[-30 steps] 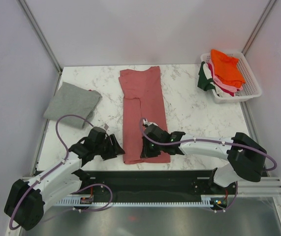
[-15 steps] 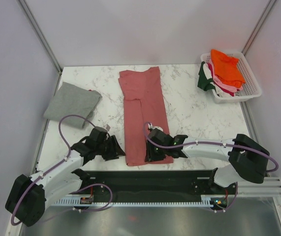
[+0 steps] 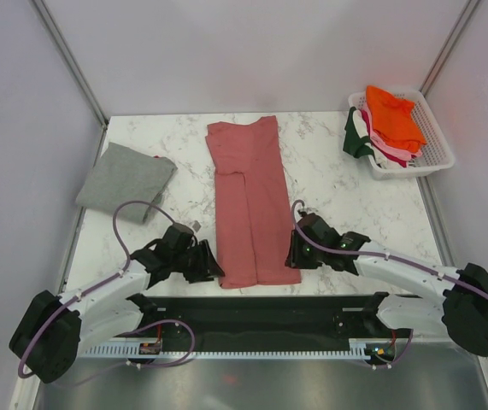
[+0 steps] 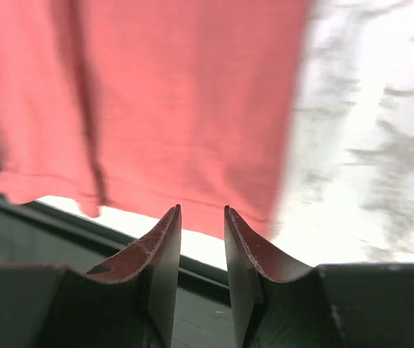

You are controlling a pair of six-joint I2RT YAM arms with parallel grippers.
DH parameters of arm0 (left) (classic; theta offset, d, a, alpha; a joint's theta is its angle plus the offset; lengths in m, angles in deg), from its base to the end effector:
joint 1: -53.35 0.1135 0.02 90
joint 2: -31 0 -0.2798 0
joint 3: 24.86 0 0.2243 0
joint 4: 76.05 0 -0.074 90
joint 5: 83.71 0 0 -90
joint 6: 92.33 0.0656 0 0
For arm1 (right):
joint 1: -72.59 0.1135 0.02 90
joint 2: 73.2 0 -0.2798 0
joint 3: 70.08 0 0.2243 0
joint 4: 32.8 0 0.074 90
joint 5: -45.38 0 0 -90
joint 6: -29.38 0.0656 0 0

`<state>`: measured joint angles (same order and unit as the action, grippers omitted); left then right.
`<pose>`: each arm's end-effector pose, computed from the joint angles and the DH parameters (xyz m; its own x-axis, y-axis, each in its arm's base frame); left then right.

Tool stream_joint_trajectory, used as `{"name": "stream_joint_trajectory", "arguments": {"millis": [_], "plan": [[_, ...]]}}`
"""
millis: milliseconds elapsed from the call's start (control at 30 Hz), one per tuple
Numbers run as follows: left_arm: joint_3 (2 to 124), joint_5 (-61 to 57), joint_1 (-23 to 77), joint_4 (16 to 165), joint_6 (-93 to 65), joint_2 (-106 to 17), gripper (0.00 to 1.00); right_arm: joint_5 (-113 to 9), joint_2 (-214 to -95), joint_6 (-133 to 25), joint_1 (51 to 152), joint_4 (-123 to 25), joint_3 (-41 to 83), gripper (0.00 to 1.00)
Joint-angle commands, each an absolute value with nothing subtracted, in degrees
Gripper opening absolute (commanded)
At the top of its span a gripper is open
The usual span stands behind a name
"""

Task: Fold and stack the t-shirts
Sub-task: Fold the tshirt

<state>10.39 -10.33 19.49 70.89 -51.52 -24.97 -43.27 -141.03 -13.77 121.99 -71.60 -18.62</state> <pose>0.1175 -0.1014 0.1556 -0.9481 -0.2372 -0.2115 -0.0664 0.7987 -0.5980 0.1374 0.1579 0.1948 -0.9127 0.0559 -0.4047 -0.1234 0.9066 0.4035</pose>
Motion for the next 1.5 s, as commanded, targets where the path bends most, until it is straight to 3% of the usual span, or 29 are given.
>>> {"name": "stream_joint_trajectory", "arguments": {"millis": [0, 167, 267, 367, 500, 633, 700, 833, 1067, 1167, 1233, 1400, 1467], "plan": [[9.12, -11.73, 18.46, 74.28, -53.83, -25.43, 0.51, -42.07, -137.55, -17.11, 118.22, -75.73, -21.59, 0.38], [8.59, -11.99, 17.76, 74.89, -54.36, -25.16, 0.51, -41.54, -135.34, -18.96, 115.48, -76.96, -24.06, 0.39], [8.33, -12.17, 17.23, 75.33, -54.89, -25.34, 0.51, -41.72, -134.37, -19.22, 114.16, -77.41, -24.59, 0.44], [7.98, -12.26, 16.36, 75.86, -55.24, -25.17, 0.51, -41.01, -134.11, -19.05, 113.54, -77.67, -24.50, 0.57], [7.80, -12.26, 15.56, 77.18, -55.77, -25.34, 0.50, -40.40, -133.85, -18.35, 112.93, -77.67, -25.03, 0.59], [8.07, -11.99, 15.21, 78.14, -55.77, -26.83, 0.47, -40.05, -133.14, -18.08, 112.40, -77.67, -25.29, 0.56], [8.33, -12.17, 15.12, 78.41, -55.51, -27.54, 0.39, -40.40, -133.05, -18.08, 112.31, -77.67, -25.47, 0.55], [8.24, -11.99, 15.12, 78.67, -55.51, -27.63, 0.34, -41.27, -133.05, -17.91, 112.22, -76.80, -26.08, 0.52], [7.80, -12.26, 15.03, 78.59, -55.68, -26.83, 0.26, -48.92, -134.72, -16.94, 112.22, -71.26, -28.28, 0.50], [7.98, -12.43, 15.03, 78.59, -55.68, -27.19, 0.18, -52.61, -135.60, -16.76, 112.22, -68.89, -29.33, 0.50], [7.98, -12.43, 15.03, 78.59, -55.68, -27.19, 0.03, -54.54, -136.04, -16.50, 112.22, -67.22, -30.03, 0.50], [7.98, -12.34, 15.03, 78.59, -55.77, -27.01, 0.02, -54.99, -137.27, -16.50, 112.22, -66.68, -31.53, 0.38], [7.98, -12.61, 14.95, 78.59, -55.77, -27.01, 0.02, -55.16, -136.58, -16.32, 112.22, -66.42, -31.79, 0.26]]}}
